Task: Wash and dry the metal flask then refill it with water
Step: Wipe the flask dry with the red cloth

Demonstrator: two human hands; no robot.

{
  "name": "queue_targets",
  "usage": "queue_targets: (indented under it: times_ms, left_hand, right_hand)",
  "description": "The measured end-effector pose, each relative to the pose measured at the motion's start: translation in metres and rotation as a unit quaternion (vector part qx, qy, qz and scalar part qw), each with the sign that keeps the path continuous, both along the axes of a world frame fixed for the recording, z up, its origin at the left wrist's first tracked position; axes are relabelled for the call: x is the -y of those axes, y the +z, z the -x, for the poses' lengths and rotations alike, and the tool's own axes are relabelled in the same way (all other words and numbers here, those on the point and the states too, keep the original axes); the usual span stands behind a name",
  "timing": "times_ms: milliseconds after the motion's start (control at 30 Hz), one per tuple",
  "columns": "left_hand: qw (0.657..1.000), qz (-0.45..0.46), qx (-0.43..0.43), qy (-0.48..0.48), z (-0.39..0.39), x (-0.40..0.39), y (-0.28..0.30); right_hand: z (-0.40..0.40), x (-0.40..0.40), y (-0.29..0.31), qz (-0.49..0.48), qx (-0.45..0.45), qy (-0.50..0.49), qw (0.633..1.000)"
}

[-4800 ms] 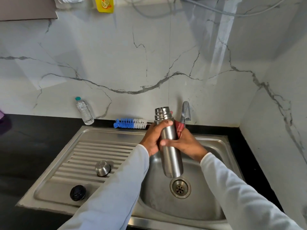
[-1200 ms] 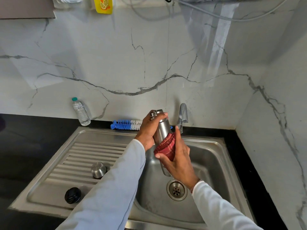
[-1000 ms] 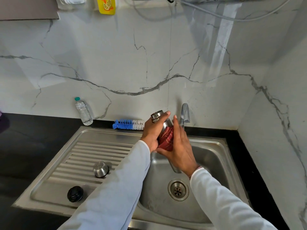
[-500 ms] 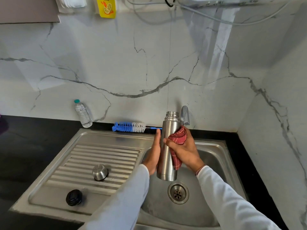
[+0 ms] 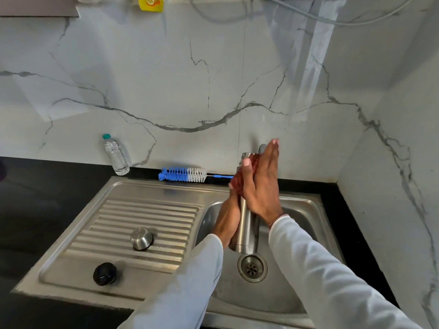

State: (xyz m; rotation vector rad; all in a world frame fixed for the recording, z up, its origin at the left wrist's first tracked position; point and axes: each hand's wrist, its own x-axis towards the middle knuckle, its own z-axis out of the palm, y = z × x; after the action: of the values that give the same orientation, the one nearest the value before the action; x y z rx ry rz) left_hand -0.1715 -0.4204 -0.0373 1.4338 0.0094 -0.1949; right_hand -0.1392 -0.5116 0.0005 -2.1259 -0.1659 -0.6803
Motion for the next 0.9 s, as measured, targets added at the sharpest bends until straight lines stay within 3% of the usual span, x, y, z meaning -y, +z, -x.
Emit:
queue_targets:
  times_ms: [167, 367, 500, 700, 833, 900]
  left_hand:
    - [0.970, 0.234, -0.068, 0.000, -0.011, -0.010, -0.009]
    - [0.930, 0.337, -0.144, -0.011, -0.005, -0.026, -0.002]
    - [0.931, 0.325, -0.165, -0.016, -0.002, -0.027, -0.004]
    - [0.938, 0.323, -0.122, -0.014, -0.012, -0.027, -0.023]
    - [0.969, 0.236, -0.076, -0.013, -0.009, -0.019, -0.019]
    - [0.975, 0.206, -0.076, -0.028, -0.012, -0.022, -0.022]
  right_hand:
    - [0.016, 0.003, -0.012, 0.286, 0.047, 0.088, 0.953]
    - [0.061, 0.006, -0.037, 0.392, 0.058, 0.164, 0.903]
    - [0.064, 0.003, -0.041, 0.322, 0.042, 0.157, 0.933]
    - [0.024, -0.006, -0.016, 0.158, -0.014, 0.150, 0.976]
    - [-0.012, -0.009, 0.000, -0.020, -0.117, 0.136, 0.984]
    - [-0.013, -0.014, 0.001, -0.040, -0.148, 0.065, 0.986]
